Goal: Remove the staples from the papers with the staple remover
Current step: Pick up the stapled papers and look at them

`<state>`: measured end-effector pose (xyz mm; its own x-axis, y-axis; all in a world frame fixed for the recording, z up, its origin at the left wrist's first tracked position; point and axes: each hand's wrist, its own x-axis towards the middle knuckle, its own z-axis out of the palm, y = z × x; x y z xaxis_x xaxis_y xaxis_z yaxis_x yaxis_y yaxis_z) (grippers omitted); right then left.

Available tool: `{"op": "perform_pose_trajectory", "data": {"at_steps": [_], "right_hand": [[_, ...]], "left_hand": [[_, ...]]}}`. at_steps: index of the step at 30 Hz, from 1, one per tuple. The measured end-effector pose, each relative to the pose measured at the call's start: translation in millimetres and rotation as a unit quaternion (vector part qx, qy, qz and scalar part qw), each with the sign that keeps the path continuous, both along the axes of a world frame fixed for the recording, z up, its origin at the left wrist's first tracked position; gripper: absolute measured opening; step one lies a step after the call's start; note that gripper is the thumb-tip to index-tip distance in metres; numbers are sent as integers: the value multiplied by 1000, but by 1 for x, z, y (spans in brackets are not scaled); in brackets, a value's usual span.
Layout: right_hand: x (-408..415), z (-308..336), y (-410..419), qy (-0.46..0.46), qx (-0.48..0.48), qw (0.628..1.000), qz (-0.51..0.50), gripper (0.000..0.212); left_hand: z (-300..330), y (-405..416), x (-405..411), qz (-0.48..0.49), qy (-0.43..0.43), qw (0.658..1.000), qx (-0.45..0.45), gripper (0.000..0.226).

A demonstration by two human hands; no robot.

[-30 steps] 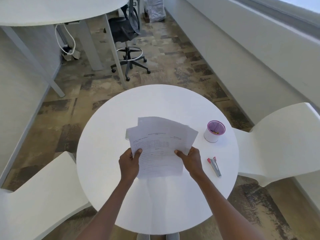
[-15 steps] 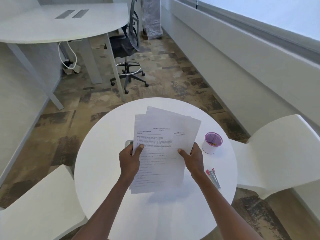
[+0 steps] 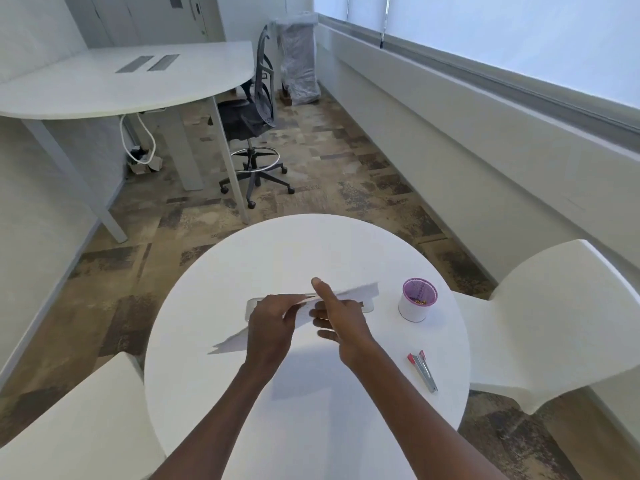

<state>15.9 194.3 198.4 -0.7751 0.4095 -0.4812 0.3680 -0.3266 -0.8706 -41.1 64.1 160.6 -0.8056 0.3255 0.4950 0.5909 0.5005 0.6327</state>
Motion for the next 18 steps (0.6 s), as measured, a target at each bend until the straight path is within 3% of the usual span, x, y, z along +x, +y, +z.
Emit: {"op": "perform_pose_trajectory", "data": {"at_steps": [5, 9, 13, 16, 18], "right_hand": [[-1, -5, -5, 26, -108, 993, -38, 36], [0, -9, -5, 44, -210, 973, -86, 43], [0, -13, -2, 66, -225, 967, -101, 37], [0, -17, -2, 79, -221, 967, -95, 40], [2, -20, -3, 89, -219, 968, -84, 40]], "left_hand": [[-3, -4, 9, 12, 38, 999, -28, 32], [-6, -9, 15, 52, 0, 999, 14, 37], [-12, -19, 33, 143, -77, 982, 98, 40], [-15, -16, 54, 175, -193, 949, 177, 17], [-13, -10, 60, 164, -346, 894, 232, 8]]}}
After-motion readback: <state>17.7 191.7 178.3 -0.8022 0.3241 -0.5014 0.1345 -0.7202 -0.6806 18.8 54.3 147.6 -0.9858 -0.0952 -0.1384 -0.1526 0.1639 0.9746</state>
